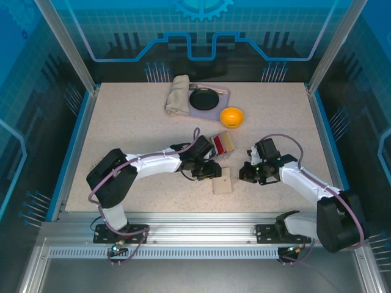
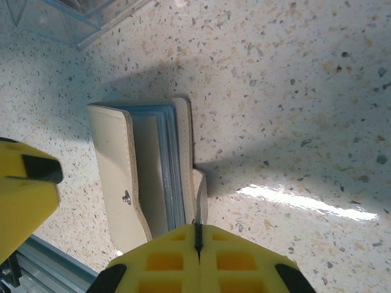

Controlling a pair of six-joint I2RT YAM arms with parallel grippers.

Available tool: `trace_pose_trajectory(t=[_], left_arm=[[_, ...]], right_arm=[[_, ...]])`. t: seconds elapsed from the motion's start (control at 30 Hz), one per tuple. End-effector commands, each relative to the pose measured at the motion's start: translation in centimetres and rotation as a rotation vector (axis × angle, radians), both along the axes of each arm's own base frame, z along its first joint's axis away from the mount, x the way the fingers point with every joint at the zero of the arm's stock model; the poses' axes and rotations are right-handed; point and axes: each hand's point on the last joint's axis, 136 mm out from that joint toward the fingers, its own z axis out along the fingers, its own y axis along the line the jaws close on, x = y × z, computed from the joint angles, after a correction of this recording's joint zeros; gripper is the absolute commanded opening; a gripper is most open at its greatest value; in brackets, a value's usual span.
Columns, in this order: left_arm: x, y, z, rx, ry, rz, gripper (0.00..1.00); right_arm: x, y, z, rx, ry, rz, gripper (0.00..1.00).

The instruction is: Put the credit cards into the card holder

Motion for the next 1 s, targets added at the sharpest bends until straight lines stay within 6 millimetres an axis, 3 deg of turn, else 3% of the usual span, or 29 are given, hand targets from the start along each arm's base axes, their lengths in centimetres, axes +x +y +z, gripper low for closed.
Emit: trace_pose_trajectory(t=[0.0,0.33,0.63,0.97], left_arm=[[-0.4,0.2,-1.3,0.037,0.037,-0.036,0.44],[-0.7,-0.9,-3.6,0.031,0.096,-0.060,0.46],[-1.4,-1.0,-5.3,0.084,0.119,-0.072,0.40],[-1.3,-1.2,-5.5,0.084,0.123,-0.064,0.37]], right_arm=[[0.7,0.2,1.0,0.020,-0.017,0.011,0.00],[0.7,0.7,1.4,0.057,-0.020,0.015,0.01],[0.8,2.8,2.2,0.159,-0.023,0.063,0.00],[-0.2,4.6,0.6,0.110,0.046,0.144,0.00]])
